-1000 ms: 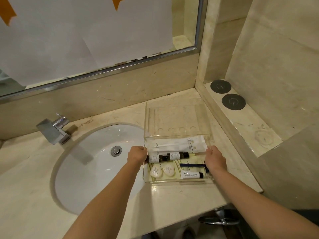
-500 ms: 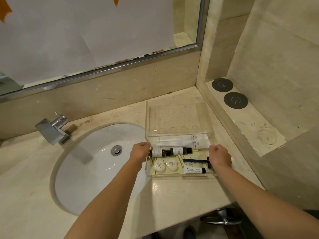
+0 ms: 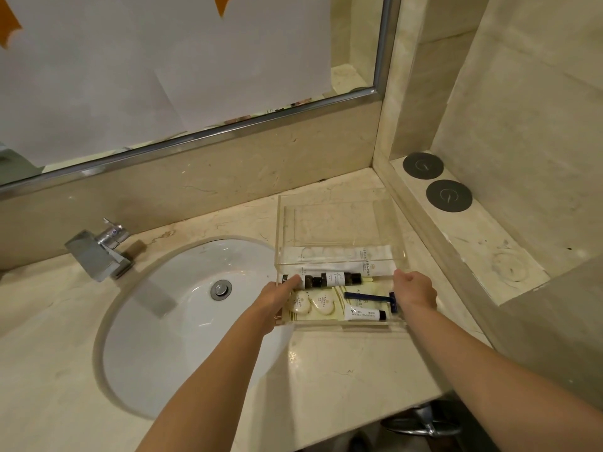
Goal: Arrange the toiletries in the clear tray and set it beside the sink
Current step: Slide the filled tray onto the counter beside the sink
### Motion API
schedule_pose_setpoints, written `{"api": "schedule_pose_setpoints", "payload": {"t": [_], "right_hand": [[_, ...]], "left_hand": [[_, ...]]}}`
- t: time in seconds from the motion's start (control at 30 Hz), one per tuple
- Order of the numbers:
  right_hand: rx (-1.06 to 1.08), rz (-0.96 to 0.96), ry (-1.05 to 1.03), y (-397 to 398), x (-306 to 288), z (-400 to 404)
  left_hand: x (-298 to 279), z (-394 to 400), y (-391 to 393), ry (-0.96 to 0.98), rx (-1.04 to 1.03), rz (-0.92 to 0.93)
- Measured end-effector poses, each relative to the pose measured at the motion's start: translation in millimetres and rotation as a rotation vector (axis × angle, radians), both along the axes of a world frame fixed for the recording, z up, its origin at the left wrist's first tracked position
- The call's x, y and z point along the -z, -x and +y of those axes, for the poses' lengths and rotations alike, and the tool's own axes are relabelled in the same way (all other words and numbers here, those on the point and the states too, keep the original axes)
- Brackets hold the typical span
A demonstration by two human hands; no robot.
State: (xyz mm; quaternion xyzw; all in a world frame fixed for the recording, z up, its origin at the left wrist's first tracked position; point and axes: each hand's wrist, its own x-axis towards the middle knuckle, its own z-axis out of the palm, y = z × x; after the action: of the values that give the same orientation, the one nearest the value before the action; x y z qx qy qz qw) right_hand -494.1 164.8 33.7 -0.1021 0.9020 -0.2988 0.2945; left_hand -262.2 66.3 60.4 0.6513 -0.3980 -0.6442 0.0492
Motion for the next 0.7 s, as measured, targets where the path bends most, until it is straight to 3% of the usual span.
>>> {"api": "schedule_pose_setpoints", "payload": {"t": [0.17, 0.5, 0.6, 0.7], "right_hand": [[0.045, -0.084, 0.041, 4.7, -3.6, -3.1], [-0.125, -0.242, 0.093, -3.7, -12.6, 7.7], [-0.09, -0.353, 0.15, -7.4, -10.9, 9.6], [-0.09, -0.347, 0.146, -10.4, -12.3, 8.0]], "left_hand": [[-4.1, 3.0, 4.4, -0.037, -0.018, 0.016], [-5.8, -0.1, 16.1, 0.032, -0.054, -0.024], [-4.8, -2.4, 18.7, 0.067, -0.077, -0.037], [-2.0, -3.3, 20.8, 0.083, -0.117, -0.042]]}}
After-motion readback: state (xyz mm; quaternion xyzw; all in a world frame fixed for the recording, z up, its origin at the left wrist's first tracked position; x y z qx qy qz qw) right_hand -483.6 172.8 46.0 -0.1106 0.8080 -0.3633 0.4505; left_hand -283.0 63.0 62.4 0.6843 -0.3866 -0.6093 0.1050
